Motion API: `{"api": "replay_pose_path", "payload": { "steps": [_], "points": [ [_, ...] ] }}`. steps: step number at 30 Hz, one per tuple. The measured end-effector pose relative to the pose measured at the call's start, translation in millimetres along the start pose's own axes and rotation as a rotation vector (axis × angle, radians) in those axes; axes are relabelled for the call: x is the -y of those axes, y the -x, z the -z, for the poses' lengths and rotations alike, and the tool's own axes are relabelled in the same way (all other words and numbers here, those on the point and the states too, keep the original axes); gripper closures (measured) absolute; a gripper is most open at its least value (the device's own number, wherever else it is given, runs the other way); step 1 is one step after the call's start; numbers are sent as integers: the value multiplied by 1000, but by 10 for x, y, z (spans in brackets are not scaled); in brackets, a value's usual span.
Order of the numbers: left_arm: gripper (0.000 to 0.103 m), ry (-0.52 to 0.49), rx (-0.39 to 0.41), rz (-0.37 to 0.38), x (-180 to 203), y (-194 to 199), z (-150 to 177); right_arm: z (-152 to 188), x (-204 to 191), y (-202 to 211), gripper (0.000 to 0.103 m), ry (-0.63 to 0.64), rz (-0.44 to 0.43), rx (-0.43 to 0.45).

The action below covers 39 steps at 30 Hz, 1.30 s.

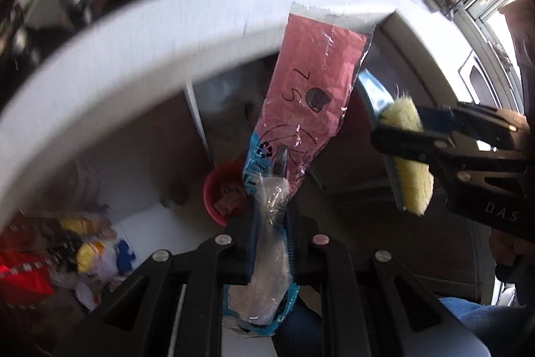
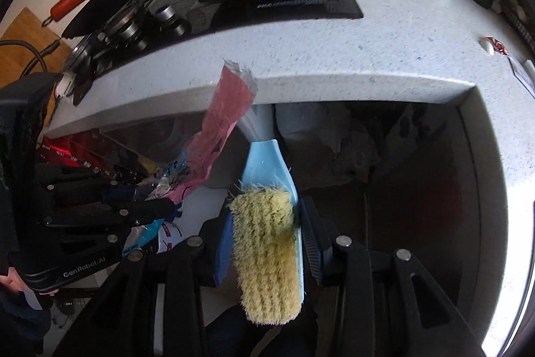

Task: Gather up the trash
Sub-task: 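Carry packet and scrub brush down over the red bucket and release both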

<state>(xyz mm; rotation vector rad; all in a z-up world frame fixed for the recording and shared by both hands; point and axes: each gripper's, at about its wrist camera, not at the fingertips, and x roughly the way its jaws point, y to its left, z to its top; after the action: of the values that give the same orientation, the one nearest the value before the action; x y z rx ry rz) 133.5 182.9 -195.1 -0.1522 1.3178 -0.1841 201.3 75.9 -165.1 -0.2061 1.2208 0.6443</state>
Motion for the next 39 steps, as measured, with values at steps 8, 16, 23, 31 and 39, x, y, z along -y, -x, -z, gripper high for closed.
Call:
{"api": "replay_pose_path", "payload": {
  "steps": [8, 16, 23, 31, 39],
  "points": [
    [89, 33, -93, 7, -273, -1178, 391, 438, 105, -946, 68, 6, -30, -55],
    [89, 28, -136, -13, -690, -2741, 615, 853, 406, -2158, 68, -16, 15, -87],
    [89, 15, -183, -64, -895, -3565, 668, 1062, 595, -2767, 68, -65, 23, -117],
    [18, 28, -170, -40, -1030, -3780, 652, 1230, 696, -3012, 68, -112, 33, -132],
    [16, 57, -140, -55, -1120, -3499, 703, 1168, 642, -2961, 68, -114, 45, -131]
  ]
}}
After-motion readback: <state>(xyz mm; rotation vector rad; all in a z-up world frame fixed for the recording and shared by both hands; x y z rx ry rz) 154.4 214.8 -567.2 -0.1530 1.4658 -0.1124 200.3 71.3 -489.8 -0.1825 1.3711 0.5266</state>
